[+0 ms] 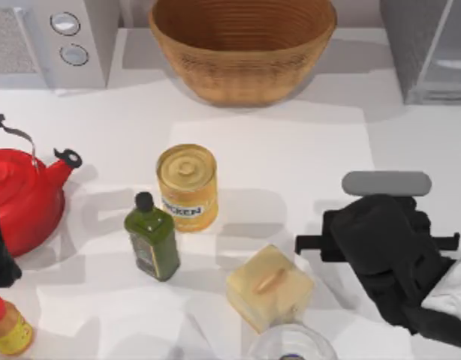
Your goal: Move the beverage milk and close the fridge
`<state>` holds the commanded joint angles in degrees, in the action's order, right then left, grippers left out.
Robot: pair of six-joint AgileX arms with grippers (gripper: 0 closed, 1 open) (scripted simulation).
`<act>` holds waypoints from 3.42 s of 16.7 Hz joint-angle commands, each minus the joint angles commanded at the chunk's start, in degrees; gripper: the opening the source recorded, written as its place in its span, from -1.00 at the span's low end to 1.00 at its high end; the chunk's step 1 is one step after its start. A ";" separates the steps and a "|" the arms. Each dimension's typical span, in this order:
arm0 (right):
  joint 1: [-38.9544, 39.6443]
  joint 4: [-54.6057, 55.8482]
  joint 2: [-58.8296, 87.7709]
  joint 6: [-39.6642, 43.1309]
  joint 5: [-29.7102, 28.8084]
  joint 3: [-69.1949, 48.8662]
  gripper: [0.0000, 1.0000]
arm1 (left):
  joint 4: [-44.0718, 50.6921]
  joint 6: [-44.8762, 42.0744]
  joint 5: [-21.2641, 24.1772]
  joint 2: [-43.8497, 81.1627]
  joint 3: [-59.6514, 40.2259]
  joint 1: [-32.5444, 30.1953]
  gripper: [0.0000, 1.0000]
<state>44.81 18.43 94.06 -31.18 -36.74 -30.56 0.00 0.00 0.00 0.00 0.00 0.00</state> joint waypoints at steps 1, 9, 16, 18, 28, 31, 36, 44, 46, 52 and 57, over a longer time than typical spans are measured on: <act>0.00 0.00 0.00 0.00 0.00 0.00 -1.00 | 0.00 0.00 0.00 0.00 0.00 0.00 1.00; 0.00 -0.87 -0.99 -0.03 0.01 -0.51 -1.00 | 0.00 0.00 0.00 0.00 0.00 0.00 1.00; 0.01 -9.33 -6.49 0.04 0.06 -3.18 -1.00 | 0.00 0.00 0.00 0.00 0.00 0.00 1.00; 0.01 -9.37 -6.54 0.04 0.06 -3.21 -1.00 | 0.00 0.00 0.00 0.00 0.00 0.00 1.00; -17.41 13.05 -5.47 11.42 12.84 0.23 -1.00 | 0.00 0.00 0.00 0.00 0.00 0.00 1.00; -28.10 27.28 -5.80 18.44 20.70 3.07 -1.00 | 0.00 0.00 0.00 0.00 0.00 0.00 1.00; -41.69 43.12 -7.33 28.34 32.22 7.36 -1.00 | 0.00 0.00 0.00 0.00 0.00 0.00 1.00; -43.93 44.55 -6.91 30.18 34.45 7.21 -1.00 | 0.00 0.00 0.00 0.00 0.00 0.00 1.00; -44.56 41.68 -4.27 30.43 34.98 4.14 -1.00 | 0.00 0.00 0.00 0.00 0.00 0.00 1.00; -48.26 21.09 10.07 32.37 38.46 -18.80 -1.00 | 0.00 0.00 0.00 0.00 0.00 0.00 1.00; -52.02 -3.08 22.10 34.59 42.19 -44.06 -1.00 | 0.00 0.00 0.00 0.00 0.00 0.00 1.00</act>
<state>-7.21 15.35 116.16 3.41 5.44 -74.61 0.00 0.00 0.00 0.00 0.00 0.00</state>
